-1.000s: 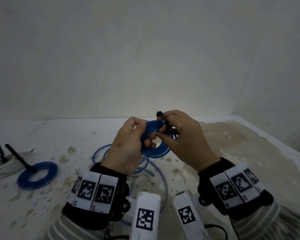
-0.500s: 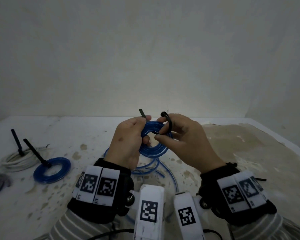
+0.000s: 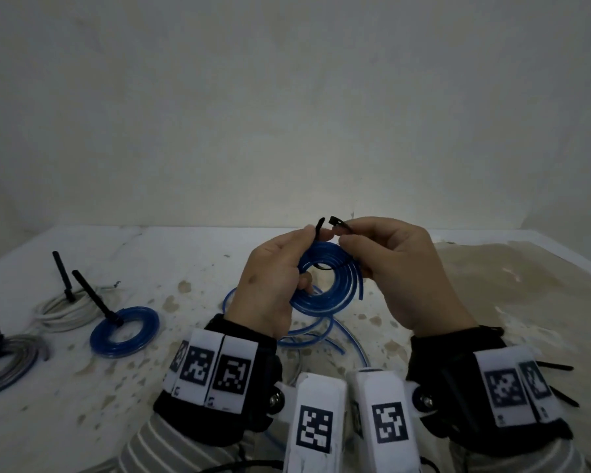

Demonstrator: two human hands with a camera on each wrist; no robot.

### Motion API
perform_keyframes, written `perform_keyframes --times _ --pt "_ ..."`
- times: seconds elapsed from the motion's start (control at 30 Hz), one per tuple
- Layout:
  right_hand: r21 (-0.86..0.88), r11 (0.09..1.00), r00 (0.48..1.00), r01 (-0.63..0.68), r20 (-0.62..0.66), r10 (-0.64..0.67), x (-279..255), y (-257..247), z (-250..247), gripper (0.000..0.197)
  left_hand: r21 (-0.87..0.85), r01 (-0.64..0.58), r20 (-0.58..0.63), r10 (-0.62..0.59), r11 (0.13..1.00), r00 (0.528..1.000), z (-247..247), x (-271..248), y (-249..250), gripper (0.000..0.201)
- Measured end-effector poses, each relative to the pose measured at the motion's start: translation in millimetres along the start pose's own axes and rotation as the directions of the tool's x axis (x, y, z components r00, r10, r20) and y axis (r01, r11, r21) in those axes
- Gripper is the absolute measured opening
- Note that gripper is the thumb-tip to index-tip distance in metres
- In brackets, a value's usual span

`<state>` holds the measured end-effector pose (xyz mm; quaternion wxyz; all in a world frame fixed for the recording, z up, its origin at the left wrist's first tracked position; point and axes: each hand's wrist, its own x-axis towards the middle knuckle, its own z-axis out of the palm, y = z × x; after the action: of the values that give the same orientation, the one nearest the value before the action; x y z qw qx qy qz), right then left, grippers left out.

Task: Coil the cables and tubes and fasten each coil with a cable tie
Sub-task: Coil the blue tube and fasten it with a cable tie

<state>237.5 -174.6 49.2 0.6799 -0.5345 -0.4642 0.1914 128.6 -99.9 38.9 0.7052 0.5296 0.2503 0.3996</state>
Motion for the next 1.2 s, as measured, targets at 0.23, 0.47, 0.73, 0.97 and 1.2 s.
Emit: perform_keyframes --times 0.23,0.47,0.73,0.97,1.2 --pt "-0.027 1.0 1.0 -0.009 0.005 0.009 1.9 -1.8 -4.2 0.014 0.014 -0.001 0.007 0.001 1.0 1.0 0.6 2.8 -2.2 0.02" --pt "-0.136 0.988 0.997 0.069 -0.02 -0.072 2.0 2.0 -5.1 0.013 0.068 -0.07 -0.016 0.072 0.995 0.997 1.0 3.2 -4.2 0.02" --pt "-0.107 0.993 0.998 0.058 -0.028 -0.062 0.8 1.9 -2.2 0.014 0.135 -0.166 -0.024 0.17 0.977 0.985 -0.4 1.6 -4.8 0.022" --pt "-0.007 1.0 1.0 -0.008 0.015 0.008 2.9 3.2 -8.4 0.008 0.204 -0.191 0.022 0.191 0.96 0.981 -3.2 2.3 -5.4 0.022" --pt "0.002 1.0 1.0 -0.012 0.02 0.012 2.5 1.7 -8.3 0.009 0.221 -0.176 0.025 0.175 0.959 0.984 -5.3 5.2 -3.4 0.02"
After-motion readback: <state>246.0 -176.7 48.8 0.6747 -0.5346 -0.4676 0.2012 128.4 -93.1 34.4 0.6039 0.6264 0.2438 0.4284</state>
